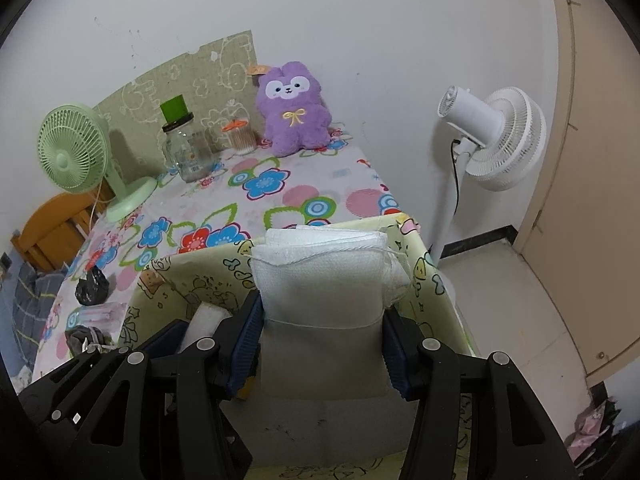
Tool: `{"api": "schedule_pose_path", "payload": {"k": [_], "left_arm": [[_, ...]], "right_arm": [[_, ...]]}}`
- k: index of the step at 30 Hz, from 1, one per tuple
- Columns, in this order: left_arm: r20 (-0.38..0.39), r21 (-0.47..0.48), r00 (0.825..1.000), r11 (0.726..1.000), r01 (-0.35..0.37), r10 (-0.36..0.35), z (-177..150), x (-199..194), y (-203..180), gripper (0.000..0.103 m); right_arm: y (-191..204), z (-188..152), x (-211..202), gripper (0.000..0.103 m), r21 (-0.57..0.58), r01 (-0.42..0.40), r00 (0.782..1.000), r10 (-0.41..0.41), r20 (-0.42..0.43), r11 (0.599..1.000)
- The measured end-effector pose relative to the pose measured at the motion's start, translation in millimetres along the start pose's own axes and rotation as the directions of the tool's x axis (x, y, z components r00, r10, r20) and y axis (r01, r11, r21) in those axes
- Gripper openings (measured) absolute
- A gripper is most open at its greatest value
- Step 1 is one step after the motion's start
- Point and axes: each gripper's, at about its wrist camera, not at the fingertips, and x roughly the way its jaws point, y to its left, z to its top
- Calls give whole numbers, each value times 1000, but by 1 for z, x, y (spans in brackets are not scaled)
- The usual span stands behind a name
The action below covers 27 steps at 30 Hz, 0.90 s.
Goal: Organize soft objects
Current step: 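Carry the white cloth pack into the patterned fabric box and release it, then lower the cartoon tissue box into the fabric box and open the left tool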
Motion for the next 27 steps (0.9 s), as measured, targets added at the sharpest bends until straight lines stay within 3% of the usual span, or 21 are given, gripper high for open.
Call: {"api": "schedule_pose_path", "payload": {"k": [2,4,11,14,16,27], "left_arm": [[1,-1,1000,1000,1,-1,0,1,0,42],[2,0,1000,1000,-1,1,0,0,-1,51],[21,5,1000,1000,-1,1,-1,-8,-2,71],[25,11,1000,1000,-2,2,-1,-12,-1,74],[28,14,1000,1000,-12,12,-1,-16,-1,84],[79,16,995,998,-60,58,-6,-41,2,92]], "right_arm": [[1,0,1,62,-2,-9,1000,8,-2,1000],[1,0,0,65,-6,-12,1000,12,-2,1000],[2,0,-7,80,-15,-27,1000,28,12,1000],[4,0,-11,83,-22,-24,999,25,20,999],[5,-1,-15,84,-21,-25,999,26,24,999],[14,-2,-38,88,-31,-6,998,8,65,1000]]}}
